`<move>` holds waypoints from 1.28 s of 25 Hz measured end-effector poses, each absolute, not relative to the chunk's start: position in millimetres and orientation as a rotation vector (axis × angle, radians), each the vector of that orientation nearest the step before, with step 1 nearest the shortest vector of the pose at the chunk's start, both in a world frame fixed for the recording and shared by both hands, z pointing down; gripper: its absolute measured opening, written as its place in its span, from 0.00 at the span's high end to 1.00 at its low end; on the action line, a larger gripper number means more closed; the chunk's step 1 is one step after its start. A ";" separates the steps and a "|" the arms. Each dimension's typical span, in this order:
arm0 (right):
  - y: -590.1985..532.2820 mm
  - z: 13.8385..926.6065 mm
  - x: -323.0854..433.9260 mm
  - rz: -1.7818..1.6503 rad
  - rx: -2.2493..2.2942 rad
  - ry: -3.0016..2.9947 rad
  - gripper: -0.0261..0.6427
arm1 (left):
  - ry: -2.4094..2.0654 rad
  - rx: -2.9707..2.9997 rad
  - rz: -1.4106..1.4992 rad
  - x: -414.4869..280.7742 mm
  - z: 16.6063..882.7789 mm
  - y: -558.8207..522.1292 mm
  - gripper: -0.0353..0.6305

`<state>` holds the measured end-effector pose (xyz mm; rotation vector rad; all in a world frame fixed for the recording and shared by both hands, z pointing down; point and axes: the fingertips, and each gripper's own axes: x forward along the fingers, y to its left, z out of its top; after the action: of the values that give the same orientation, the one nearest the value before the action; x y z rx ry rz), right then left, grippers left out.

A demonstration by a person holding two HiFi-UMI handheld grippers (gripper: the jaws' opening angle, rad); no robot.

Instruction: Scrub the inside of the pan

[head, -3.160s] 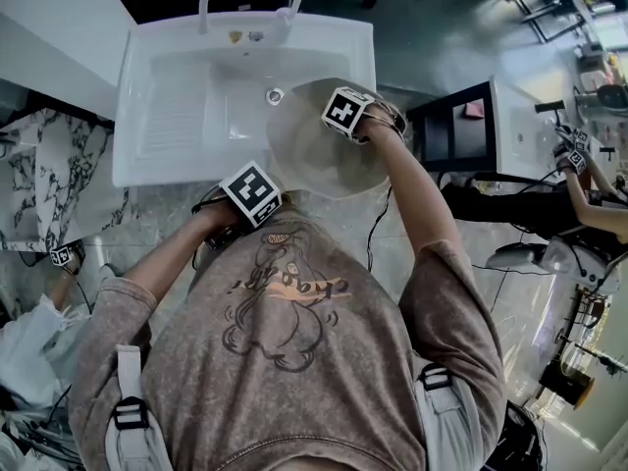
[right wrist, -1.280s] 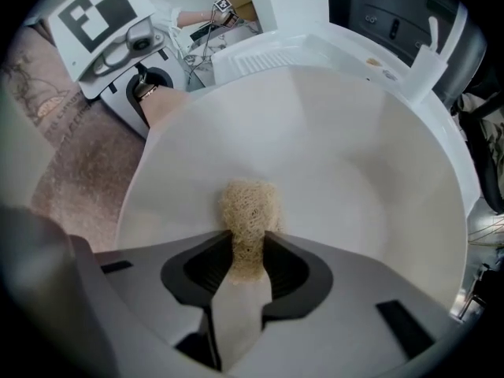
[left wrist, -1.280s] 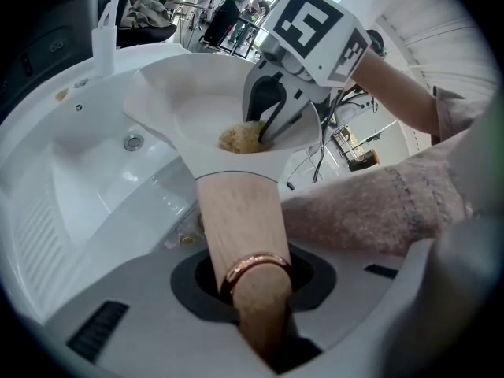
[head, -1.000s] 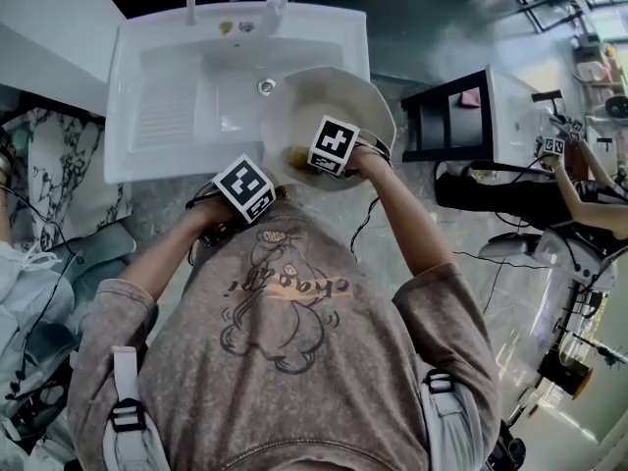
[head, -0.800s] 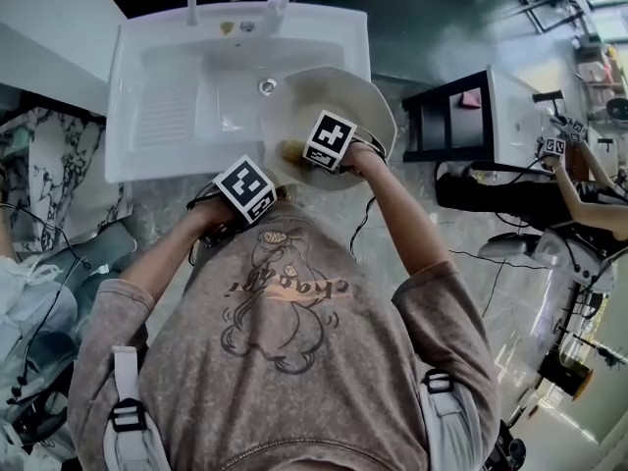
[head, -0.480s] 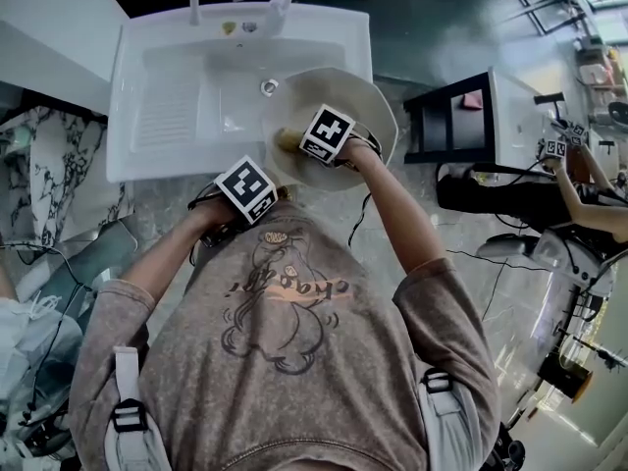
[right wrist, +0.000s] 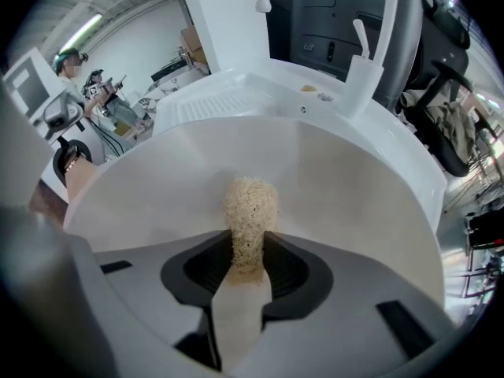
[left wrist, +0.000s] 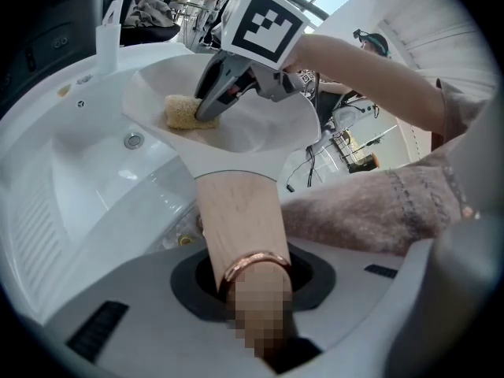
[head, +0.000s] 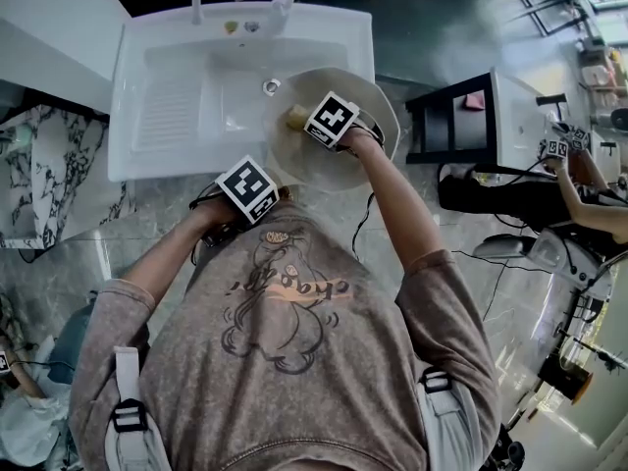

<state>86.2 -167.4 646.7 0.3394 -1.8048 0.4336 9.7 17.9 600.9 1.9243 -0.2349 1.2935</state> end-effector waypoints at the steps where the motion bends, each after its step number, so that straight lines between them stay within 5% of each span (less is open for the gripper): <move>1: -171.7 647.4 89.7 0.418 0.353 -1.794 0.76 | -0.235 1.925 1.293 9.4 601.2 17.9 0.79; 32: -160.1 639.2 185.7 0.371 0.289 -1.477 0.76 | -0.215 1.924 1.288 8.7 601.2 16.7 0.79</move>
<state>185.7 -160.1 639.2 0.2887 -1.4774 0.3711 8.7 16.7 601.2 1.9238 -0.2154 1.2880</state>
